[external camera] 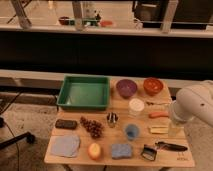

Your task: Place brush in plastic cup

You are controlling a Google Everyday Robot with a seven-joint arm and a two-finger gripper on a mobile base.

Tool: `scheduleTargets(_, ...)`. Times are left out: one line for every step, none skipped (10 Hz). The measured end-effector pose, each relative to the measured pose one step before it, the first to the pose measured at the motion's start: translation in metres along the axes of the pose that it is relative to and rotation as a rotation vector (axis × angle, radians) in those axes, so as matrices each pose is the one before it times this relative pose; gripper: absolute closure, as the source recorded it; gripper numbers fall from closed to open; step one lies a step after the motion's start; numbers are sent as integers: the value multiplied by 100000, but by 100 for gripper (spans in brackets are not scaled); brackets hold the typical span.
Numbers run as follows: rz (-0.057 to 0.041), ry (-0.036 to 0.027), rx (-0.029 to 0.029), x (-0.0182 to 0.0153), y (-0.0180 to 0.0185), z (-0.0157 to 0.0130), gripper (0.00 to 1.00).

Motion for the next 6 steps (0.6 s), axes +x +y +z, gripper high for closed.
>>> scheduleTargets(1369,-882,-249,315,386,156,20)
scheduleTargets(824,-784,-292,132,352,251,20)
scheduleTargets(1045,-258,-503,474,617,330,20)
scheduleTargets(1263,-276,-893,524,769,490,20)
scheduleTargets(415,-172,-719,141,563,441,20)
scheduleTargets(-152,-238,-981,-20,678,589,20)
